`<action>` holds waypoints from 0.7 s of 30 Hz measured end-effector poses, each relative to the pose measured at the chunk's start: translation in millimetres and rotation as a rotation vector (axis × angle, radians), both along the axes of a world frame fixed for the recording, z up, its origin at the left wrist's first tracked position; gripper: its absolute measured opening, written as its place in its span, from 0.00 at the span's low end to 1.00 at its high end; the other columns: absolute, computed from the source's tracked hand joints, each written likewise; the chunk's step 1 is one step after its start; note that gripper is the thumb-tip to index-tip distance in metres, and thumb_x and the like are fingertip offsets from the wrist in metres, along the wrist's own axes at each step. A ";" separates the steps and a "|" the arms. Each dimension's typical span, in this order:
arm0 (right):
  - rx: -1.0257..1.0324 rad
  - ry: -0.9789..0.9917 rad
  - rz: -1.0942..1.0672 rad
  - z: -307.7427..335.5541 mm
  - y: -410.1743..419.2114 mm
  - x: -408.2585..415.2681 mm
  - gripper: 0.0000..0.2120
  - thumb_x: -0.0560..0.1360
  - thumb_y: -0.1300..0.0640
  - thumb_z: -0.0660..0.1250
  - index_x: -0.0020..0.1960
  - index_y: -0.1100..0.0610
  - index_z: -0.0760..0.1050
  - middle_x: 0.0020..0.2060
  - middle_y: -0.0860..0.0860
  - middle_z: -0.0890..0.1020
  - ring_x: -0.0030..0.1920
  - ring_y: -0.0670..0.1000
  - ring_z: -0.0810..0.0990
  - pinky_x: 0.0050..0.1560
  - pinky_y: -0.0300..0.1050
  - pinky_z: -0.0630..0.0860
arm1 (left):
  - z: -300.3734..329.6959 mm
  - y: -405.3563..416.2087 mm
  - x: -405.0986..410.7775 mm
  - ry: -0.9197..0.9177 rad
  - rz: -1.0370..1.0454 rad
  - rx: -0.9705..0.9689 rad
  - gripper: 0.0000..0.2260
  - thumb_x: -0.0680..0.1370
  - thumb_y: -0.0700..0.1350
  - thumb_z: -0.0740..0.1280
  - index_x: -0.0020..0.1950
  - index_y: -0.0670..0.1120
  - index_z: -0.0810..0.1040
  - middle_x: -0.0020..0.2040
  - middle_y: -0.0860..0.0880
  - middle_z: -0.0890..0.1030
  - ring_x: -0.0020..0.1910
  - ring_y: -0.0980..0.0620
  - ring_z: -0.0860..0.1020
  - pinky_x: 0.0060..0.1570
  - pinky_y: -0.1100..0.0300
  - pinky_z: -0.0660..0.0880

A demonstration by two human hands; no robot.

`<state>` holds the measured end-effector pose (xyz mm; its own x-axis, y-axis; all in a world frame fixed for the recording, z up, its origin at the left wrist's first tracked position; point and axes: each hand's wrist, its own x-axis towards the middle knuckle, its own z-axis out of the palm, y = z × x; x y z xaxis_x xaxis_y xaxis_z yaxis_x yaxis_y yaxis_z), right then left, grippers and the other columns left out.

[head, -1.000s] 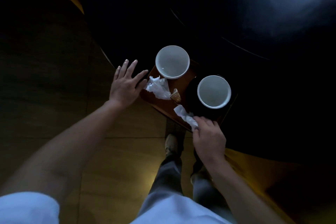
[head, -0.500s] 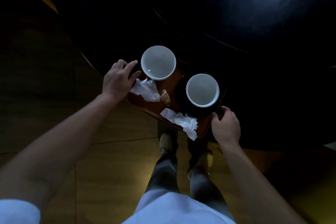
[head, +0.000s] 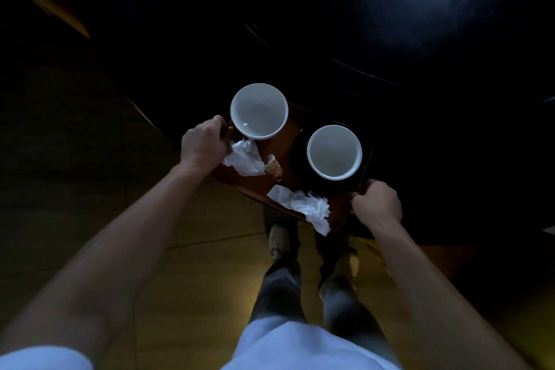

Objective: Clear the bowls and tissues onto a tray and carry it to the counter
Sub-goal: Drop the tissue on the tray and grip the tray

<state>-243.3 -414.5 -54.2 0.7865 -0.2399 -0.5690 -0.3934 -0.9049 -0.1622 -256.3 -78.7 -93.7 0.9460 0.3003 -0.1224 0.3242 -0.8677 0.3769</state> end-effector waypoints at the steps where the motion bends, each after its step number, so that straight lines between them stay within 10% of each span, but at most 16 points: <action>1: 0.009 -0.003 0.001 -0.7 -0.1 0.6 0.06 0.78 0.54 0.69 0.51 0.57 0.77 0.44 0.56 0.81 0.44 0.58 0.80 0.42 0.48 0.79 | -0.3 1.7 0.3 -0.013 -0.014 0.007 0.08 0.82 0.44 0.65 0.56 0.41 0.77 0.45 0.41 0.83 0.42 0.40 0.82 0.41 0.47 0.76; 11: 0.342 -0.117 -0.174 -6.2 -7.3 -9.5 0.12 0.79 0.61 0.66 0.62 0.53 0.74 0.50 0.52 0.80 0.53 0.55 0.81 0.54 0.56 0.82 | -6.3 -0.5 -17.6 -0.136 0.016 -0.009 0.08 0.82 0.44 0.66 0.53 0.39 0.79 0.38 0.40 0.83 0.36 0.38 0.82 0.35 0.55 0.68; 21: 0.765 -0.270 -0.439 16.4 -11.4 -13.6 0.20 0.82 0.64 0.63 0.71 0.50 0.73 0.60 0.52 0.82 0.60 0.51 0.81 0.62 0.55 0.79 | 36.6 -22.0 -37.1 -0.276 0.168 -0.316 0.10 0.83 0.40 0.66 0.61 0.38 0.79 0.44 0.44 0.84 0.39 0.48 0.84 0.39 0.49 0.83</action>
<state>-256.9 -425.9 -37.9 0.8432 -0.1817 -0.5060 -0.5376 -0.2919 -0.7911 -293.4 -100.7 -57.1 0.8974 0.4409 0.0171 0.3009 -0.6398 0.7072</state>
